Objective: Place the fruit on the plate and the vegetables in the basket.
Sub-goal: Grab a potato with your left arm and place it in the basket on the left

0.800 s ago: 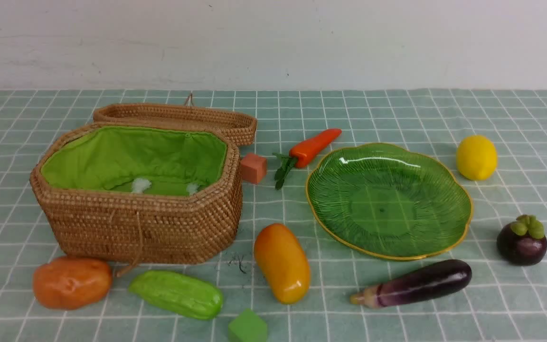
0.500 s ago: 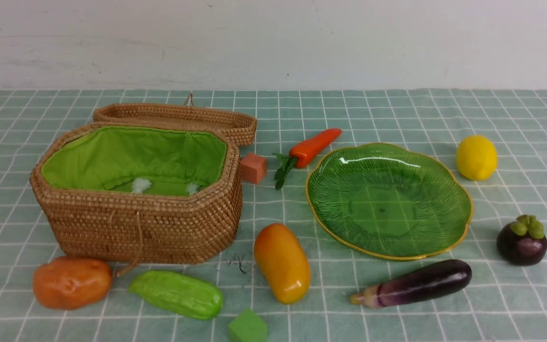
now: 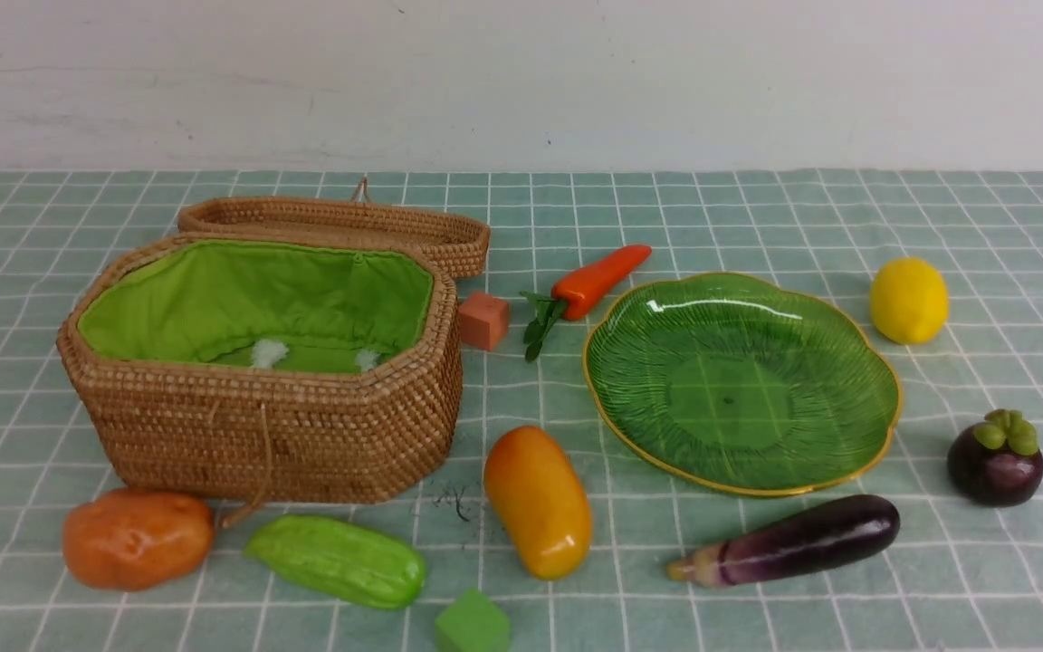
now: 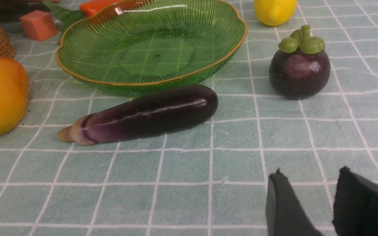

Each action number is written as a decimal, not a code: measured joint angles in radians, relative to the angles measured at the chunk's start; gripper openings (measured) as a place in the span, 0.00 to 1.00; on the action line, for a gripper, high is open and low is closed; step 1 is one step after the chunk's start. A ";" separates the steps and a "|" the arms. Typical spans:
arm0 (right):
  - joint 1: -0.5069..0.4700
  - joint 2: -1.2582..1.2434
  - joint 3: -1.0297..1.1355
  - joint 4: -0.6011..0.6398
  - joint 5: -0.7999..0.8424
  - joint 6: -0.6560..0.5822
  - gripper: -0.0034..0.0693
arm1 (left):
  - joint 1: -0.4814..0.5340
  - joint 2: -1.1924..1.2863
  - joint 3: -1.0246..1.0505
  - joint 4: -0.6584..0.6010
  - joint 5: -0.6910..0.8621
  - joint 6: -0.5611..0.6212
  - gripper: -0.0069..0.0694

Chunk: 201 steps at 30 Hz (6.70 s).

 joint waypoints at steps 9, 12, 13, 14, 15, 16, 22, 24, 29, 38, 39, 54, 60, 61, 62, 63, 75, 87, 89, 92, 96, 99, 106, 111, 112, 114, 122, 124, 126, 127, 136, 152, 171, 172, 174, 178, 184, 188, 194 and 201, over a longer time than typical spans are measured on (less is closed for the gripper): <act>0.000 0.000 0.000 0.000 0.000 0.000 0.38 | 0.000 0.000 0.000 0.009 -0.014 0.003 0.40; 0.000 0.000 0.000 0.000 0.000 0.000 0.38 | 0.000 0.000 0.000 -0.014 -0.085 -0.029 0.40; 0.000 0.000 0.000 0.000 0.000 0.000 0.38 | 0.000 0.000 0.000 -0.065 -0.137 -0.078 0.40; 0.000 0.000 0.000 0.000 0.000 0.000 0.38 | 0.000 0.000 0.000 -0.127 -0.185 -0.134 0.40; 0.000 0.000 0.000 0.000 0.000 0.000 0.38 | 0.000 0.000 0.000 -0.135 -0.191 -0.141 0.40; 0.000 0.000 0.000 0.000 0.000 0.000 0.38 | 0.000 0.000 0.000 -0.190 -0.246 -0.196 0.40; 0.000 0.000 0.000 0.000 0.000 0.000 0.38 | 0.000 0.000 0.000 -0.331 -0.389 -0.275 0.40; 0.000 0.000 0.000 0.000 0.000 0.000 0.38 | 0.000 0.000 -0.014 -0.377 -0.375 -0.280 0.36; 0.000 0.000 0.004 0.001 -0.030 0.003 0.38 | 0.000 0.028 -0.193 -0.330 -0.136 -0.138 0.10; 0.000 0.000 0.011 0.336 -0.253 0.223 0.37 | 0.000 0.413 -0.495 -0.277 0.425 0.117 0.07; 0.000 0.000 0.011 0.359 -0.265 0.233 0.37 | 0.000 0.487 -0.521 -0.266 0.462 0.171 0.07; 0.152 0.418 -0.744 0.348 0.580 -0.218 0.20 | 0.000 0.907 -0.703 -0.138 0.485 0.284 0.07; 0.152 0.520 -0.874 0.351 0.679 -0.350 0.20 | 0.000 1.020 -0.761 -0.020 0.470 0.374 0.07; 0.152 0.525 -0.877 0.356 0.679 -0.358 0.20 | 0.000 1.042 -0.767 -0.009 0.466 0.429 0.07; 0.152 0.530 -0.877 0.365 0.679 -0.363 0.20 | 0.000 1.065 -0.770 -0.001 0.460 0.521 0.07; 0.154 0.531 -0.877 0.367 0.679 -0.364 0.20 | 0.000 1.082 -0.770 0.002 0.454 0.595 0.07; 0.230 0.531 -0.877 0.347 0.717 -0.367 0.21 | 0.000 1.169 -0.772 0.032 0.350 1.173 0.20; 0.232 0.531 -0.877 0.345 0.708 -0.368 0.23 | 0.000 1.402 -0.778 0.128 0.132 1.184 0.95; 0.232 0.531 -0.877 0.345 0.708 -0.368 0.23 | 0.000 1.435 -0.778 0.167 0.114 1.185 0.96; 0.233 0.531 -0.877 0.345 0.709 -0.368 0.23 | 0.000 1.473 -0.778 0.228 0.085 1.185 0.95; 0.234 0.531 -0.877 0.345 0.722 -0.368 0.23 | 0.000 1.515 -0.778 0.269 0.032 1.185 0.92; 0.236 0.531 -0.877 0.345 0.724 -0.368 0.23 | 0.000 1.528 -0.778 0.272 -0.004 1.185 0.90; 0.239 0.531 -0.877 0.345 0.724 -0.368 0.24 | 0.000 1.540 -0.778 0.273 -0.036 1.185 0.88; 0.239 0.531 -0.877 0.345 0.724 -0.368 0.24 | 0.000 1.546 -0.778 0.272 -0.036 1.185 0.88; 0.239 0.531 -0.877 0.345 0.724 -0.368 0.24 | 0.000 1.550 -0.779 0.273 -0.037 1.185 0.88; 0.239 0.531 -0.877 0.345 0.724 -0.368 0.24 | 0.000 1.557 -0.782 0.276 -0.039 1.185 0.88; 0.239 0.531 -0.877 0.345 0.724 -0.368 0.24 | 0.000 1.581 -0.793 0.304 -0.035 1.185 0.83; 0.239 0.531 -0.877 0.348 0.724 -0.368 0.24 | 0.000 1.582 -0.795 0.302 -0.026 1.185 0.82; 0.239 0.531 -0.877 0.351 0.724 -0.368 0.24 | 0.000 1.582 -0.799 0.298 -0.016 1.185 0.82; 0.239 0.531 -0.877 0.352 0.724 -0.368 0.24 | 0.000 1.582 -0.799 0.298 -0.015 1.185 0.82; 0.239 0.531 -0.877 0.374 0.724 -0.368 0.24 | 0.000 1.541 -0.796 0.276 0.104 1.185 0.82; 0.239 0.531 -0.877 0.378 0.700 -0.368 0.25 | 0.000 1.495 -0.786 0.134 0.231 1.209 0.82; 0.239 0.531 -0.878 0.394 0.708 -0.368 0.24 | 0.000 1.571 -0.786 0.165 0.143 1.211 0.85; 0.239 0.531 -0.878 0.394 0.708 -0.368 0.24 | 0.000 1.571 -0.786 0.166 0.143 1.207 0.85; 0.239 0.531 -0.878 0.394 0.708 -0.368 0.24 | 0.000 1.571 -0.786 0.169 0.149 1.192 0.85; 0.239 0.531 -0.878 0.398 0.708 -0.368 0.24 | 0.000 1.563 -0.786 0.170 0.173 1.168 0.85; 0.239 0.531 -0.878 0.413 0.663 -0.340 0.24 | 0.000 1.444 -0.785 0.130 0.263 1.153 0.85; 0.239 0.531 -0.878 0.416 0.588 -0.334 0.24 | 0.000 1.315 -0.785 0.030 0.282 1.129 0.85; 0.239 0.531 -0.878 0.425 0.474 -0.334 0.24 | -0.051 1.220 -0.920 -0.036 0.244 1.095 0.85; 0.239 0.531 -0.878 0.475 0.431 -0.334 0.25 | -0.074 1.359 -1.205 0.051 0.235 1.058 0.85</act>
